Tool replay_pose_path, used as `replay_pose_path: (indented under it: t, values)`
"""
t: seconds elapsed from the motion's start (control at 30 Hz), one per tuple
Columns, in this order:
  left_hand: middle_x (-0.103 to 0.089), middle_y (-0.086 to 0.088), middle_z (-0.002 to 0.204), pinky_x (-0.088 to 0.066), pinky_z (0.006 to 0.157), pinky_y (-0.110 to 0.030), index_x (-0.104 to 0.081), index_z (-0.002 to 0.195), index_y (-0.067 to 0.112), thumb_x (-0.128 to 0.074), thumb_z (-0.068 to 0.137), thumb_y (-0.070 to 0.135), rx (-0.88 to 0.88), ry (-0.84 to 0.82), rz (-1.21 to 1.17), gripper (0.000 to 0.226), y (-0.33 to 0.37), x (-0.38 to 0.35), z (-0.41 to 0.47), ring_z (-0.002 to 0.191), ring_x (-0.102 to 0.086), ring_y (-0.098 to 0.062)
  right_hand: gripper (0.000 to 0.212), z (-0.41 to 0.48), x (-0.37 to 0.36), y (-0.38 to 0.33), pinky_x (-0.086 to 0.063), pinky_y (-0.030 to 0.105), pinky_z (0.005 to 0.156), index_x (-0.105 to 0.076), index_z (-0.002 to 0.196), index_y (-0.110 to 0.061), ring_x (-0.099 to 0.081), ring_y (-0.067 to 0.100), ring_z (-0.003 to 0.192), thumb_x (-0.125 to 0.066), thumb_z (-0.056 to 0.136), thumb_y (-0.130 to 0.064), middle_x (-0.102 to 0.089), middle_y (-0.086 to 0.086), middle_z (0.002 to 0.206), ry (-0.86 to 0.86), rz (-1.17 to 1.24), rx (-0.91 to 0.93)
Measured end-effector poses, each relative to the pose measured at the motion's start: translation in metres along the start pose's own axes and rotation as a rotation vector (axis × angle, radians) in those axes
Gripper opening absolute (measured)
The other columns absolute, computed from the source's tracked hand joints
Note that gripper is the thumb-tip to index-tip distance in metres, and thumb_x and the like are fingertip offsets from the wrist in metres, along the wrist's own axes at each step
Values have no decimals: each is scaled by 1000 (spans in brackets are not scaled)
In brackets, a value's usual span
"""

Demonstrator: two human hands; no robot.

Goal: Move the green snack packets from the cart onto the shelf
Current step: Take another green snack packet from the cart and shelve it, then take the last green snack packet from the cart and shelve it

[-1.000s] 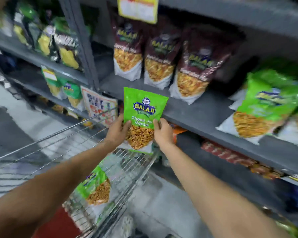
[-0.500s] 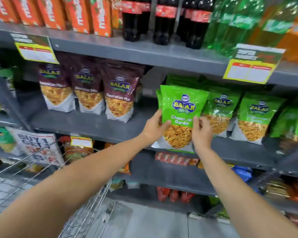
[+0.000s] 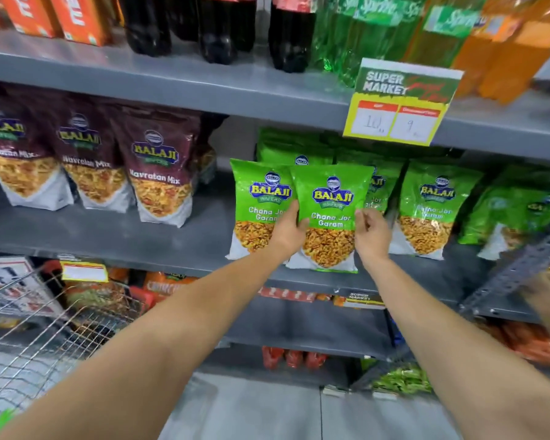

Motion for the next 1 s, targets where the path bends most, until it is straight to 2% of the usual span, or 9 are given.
replay_pose_path:
  t: [0.07,0.2,0.27,0.37,0.47,0.53,0.7,0.83,1.0]
  values:
    - [-60,-22,116,-52,73,-34,-32,138,7,-48,97,16,-11,19,67,45,-5,-3,1,84,-59,-24,32,-1,-9,13,-36,28,68,-61,96,3,-51,20,75,-45,98,-25,-54,10,77,-23,-18,-6]
    - [-61,-18,122,-53,93,-40,-39,135,6,-57,92,13,-10,42,33,47,-2,2,4,109,-61,-32,33,-1,-14,24,-48,41,75,-61,95,1,-61,32,82,-44,98,-27,-66,22,87,1,-26,-52]
    - [-65,-15,114,-53,94,-37,-46,129,4,-63,89,13,-28,57,20,45,0,9,6,99,-63,-25,34,0,-10,20,-50,44,79,-60,103,-1,-64,34,89,-44,97,-30,-69,20,97,49,-58,-63]
    - [-65,-9,90,-55,85,-31,-55,117,5,-67,85,14,-79,97,12,35,-3,26,1,80,-61,-17,38,-2,-2,0,-49,42,81,-56,113,-7,-61,34,99,-43,95,-38,-66,14,108,151,-174,-3]
    - [-61,-6,93,-51,76,-28,-59,108,10,-69,81,15,-125,237,30,29,-14,57,-13,75,-62,-22,44,-10,-10,-37,-42,42,89,-56,113,-10,-55,33,108,-41,93,-47,-61,12,114,213,-307,199]
    - [-59,-6,102,-52,78,-33,-58,107,15,-69,80,21,-141,335,98,30,-26,86,-27,81,-63,-21,45,-20,-31,-65,-40,42,91,-57,112,-13,-53,33,109,-41,91,-50,-59,10,117,155,-321,320]
    - [-46,-7,128,-49,83,-40,-46,127,17,-65,84,37,-127,460,377,51,-66,156,-78,111,-50,-27,44,-72,-112,-133,-44,40,88,-59,114,-16,-56,31,111,-47,88,-49,-61,4,125,-13,-339,614]
    - [-46,-9,134,-44,99,-43,-42,132,12,-62,82,45,37,594,546,64,-135,221,-141,124,-43,-28,50,-147,-194,-181,-50,42,83,-59,120,-12,-60,33,108,-42,89,-48,-62,7,127,-217,-272,824]
    - [-41,-12,141,-38,105,-46,-42,134,16,-61,75,48,346,674,607,71,-236,283,-238,130,-39,-32,50,-254,-279,-212,-50,43,84,-59,122,-13,-61,31,110,-42,90,-48,-63,7,127,-465,-248,952]
Point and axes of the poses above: each hand's wrist, its own z-axis towards the middle knuckle, its own x-axis out of the back of the hand, y = z × x, the point moved 4 cm from there along z, towards the middle knuckle
